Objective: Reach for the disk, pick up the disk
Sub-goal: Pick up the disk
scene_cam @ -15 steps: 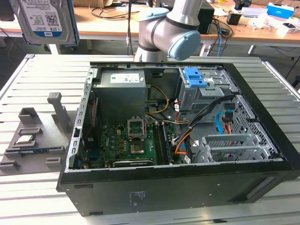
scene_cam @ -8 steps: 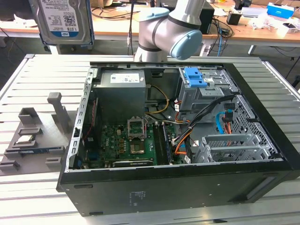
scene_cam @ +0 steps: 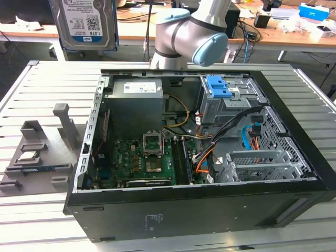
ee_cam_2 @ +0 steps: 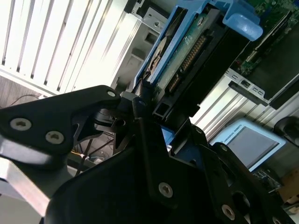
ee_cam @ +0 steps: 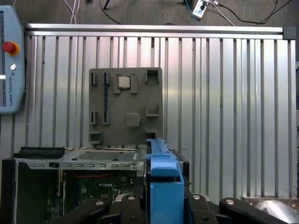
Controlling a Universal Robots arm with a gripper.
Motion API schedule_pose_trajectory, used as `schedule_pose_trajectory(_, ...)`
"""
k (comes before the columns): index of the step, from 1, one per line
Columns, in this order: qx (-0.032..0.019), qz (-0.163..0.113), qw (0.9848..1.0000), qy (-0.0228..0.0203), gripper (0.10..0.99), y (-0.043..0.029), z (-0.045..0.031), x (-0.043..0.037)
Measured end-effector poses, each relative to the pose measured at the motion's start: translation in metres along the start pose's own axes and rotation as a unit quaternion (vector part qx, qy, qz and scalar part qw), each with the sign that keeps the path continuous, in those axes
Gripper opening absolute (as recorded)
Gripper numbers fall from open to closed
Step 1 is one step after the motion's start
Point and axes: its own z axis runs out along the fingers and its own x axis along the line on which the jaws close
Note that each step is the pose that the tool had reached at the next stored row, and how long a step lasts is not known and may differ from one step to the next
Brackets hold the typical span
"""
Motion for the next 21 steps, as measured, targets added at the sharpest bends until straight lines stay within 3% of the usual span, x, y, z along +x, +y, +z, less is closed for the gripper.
schedule_pose_trajectory(4, -0.0004, 0.000, 1.0000, 0.0000, 0.365, -0.0100, 0.0011, 0.0001)
schedule_pose_trajectory(9, -0.0008, 0.000, 1.0000, 0.0013, 0.365, -0.0330, 0.0078, 0.0004)
schedule_pose_trajectory(13, -0.0009, 0.000, 1.0000, 0.0018, 0.365, -0.0468, 0.0097, 0.0005)
schedule_pose_trajectory(14, -0.0010, 0.000, 1.0000, 0.0019, 0.365, -0.0543, 0.0099, 0.0006)
schedule_pose_trajectory(18, -0.0011, 0.000, 1.0000, 0.0025, 0.365, -0.0728, 0.0100, 0.0008)
schedule_pose_trajectory(21, -0.0012, 0.000, 1.0000, 0.0036, 0.365, -0.0925, 0.0093, 0.0011)
